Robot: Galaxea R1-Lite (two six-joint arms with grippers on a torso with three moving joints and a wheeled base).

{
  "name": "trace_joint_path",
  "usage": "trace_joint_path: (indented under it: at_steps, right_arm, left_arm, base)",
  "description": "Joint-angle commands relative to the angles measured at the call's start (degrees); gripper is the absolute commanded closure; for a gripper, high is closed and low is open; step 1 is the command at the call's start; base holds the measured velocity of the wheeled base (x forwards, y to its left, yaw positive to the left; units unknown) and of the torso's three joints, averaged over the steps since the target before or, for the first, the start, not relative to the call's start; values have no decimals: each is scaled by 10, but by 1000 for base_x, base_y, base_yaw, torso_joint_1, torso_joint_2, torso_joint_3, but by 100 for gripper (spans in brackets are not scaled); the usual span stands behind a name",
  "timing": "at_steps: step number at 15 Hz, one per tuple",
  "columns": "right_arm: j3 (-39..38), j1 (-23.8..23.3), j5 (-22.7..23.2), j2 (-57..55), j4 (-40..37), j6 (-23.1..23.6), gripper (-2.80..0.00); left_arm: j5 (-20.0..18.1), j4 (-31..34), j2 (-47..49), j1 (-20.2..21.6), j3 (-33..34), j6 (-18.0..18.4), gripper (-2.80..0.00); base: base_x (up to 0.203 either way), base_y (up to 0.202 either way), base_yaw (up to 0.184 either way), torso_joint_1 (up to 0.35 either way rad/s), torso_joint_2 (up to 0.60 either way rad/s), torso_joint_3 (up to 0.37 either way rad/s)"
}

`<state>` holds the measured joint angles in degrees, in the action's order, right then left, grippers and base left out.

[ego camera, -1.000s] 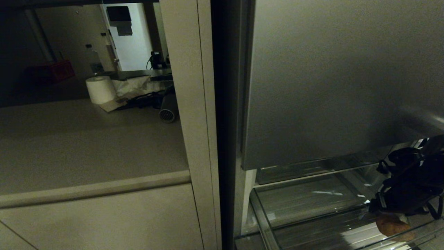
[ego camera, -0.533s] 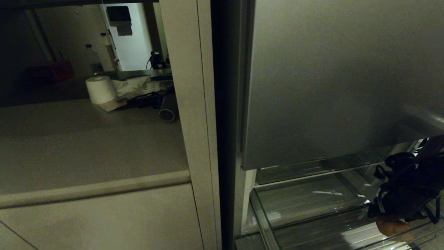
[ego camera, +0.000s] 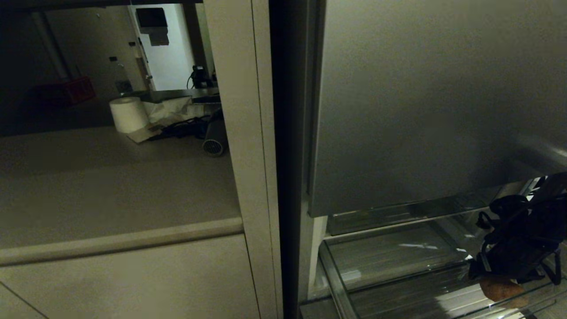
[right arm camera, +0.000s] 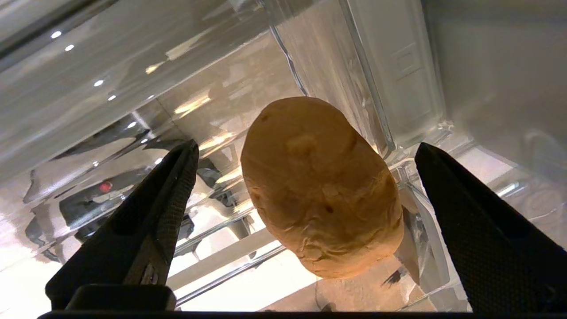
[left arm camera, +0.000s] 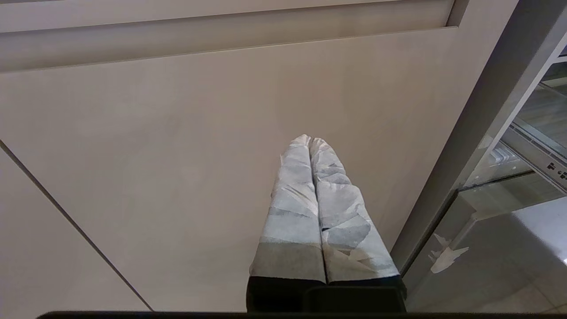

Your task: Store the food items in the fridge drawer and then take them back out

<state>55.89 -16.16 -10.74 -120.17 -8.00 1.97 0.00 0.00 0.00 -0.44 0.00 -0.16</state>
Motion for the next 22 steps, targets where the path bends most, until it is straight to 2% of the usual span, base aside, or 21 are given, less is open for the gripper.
trace_joint_path:
  at_steps: [1, 13, 14, 15, 22]
  right_arm:
    - [0, 0, -1, -5, -1, 0, -280]
    - [0, 1, 0, -15, 0, 0, -280]
    - [0, 1, 0, -14, 0, 0, -17]
    - [0, 1, 0, -13, 0, 0, 0]
    - [-9, 1, -1, 2, 0, 0, 0]
  left_arm:
    - [0, 0, 0, 0, 0, 0, 0]
    - [0, 0, 0, 0, 0, 0, 0]
    - [0, 0, 0, 0, 0, 0, 0]
    - [0, 0, 0, 0, 0, 0, 0]
    - [0, 0, 0, 0, 0, 0, 0]
  base:
    - [0, 0, 0, 0, 0, 0]
    - [0, 0, 0, 0, 0, 0]
    - [0, 0, 0, 0, 0, 0]
    - [0, 0, 0, 0, 0, 0]
    - [0, 0, 0, 0, 0, 0]
